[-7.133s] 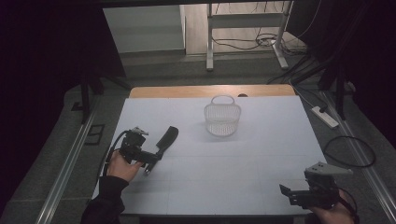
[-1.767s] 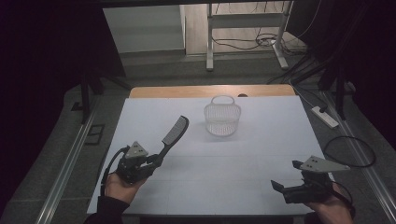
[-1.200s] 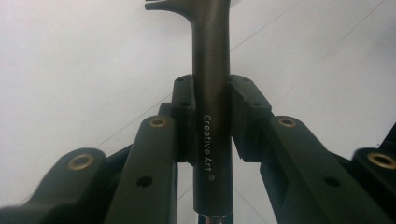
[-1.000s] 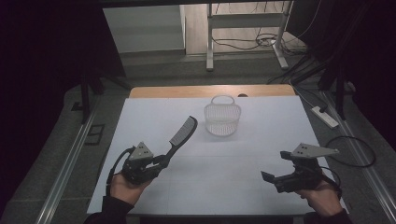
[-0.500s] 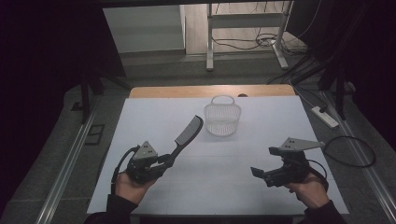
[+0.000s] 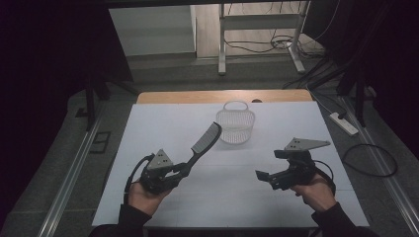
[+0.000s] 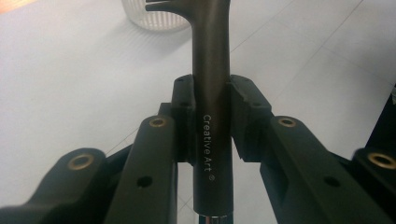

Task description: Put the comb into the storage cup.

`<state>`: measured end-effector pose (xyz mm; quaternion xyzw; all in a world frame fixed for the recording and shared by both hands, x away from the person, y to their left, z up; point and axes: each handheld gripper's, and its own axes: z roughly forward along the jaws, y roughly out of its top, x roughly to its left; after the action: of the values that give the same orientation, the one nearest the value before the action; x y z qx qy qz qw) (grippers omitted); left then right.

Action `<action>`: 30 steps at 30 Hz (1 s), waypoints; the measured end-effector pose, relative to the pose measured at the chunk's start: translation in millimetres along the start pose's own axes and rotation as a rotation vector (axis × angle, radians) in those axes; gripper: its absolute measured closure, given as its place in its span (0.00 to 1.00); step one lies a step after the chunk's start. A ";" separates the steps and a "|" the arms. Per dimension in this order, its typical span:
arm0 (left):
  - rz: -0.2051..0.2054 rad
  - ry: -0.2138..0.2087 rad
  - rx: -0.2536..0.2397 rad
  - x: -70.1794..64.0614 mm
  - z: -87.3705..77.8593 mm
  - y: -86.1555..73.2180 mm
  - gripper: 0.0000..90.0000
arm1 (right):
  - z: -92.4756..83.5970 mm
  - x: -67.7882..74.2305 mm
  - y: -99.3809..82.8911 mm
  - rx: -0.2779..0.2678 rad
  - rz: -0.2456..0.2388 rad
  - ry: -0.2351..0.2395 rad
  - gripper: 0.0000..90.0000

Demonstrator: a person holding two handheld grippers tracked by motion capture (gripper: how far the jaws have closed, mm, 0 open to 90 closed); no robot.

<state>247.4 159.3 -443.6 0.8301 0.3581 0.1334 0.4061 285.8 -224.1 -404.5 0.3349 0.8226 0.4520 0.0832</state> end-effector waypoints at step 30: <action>0.051 -0.007 -0.029 -18.7 26.0 12.5 0.80 | 39.2 3.4 36.2 -0.004 0.033 0.072 0.00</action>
<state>253.5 126.0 -449.1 0.8333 0.3335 0.1461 0.4159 317.7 -181.7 -397.6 0.3316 0.8186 0.4667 0.0466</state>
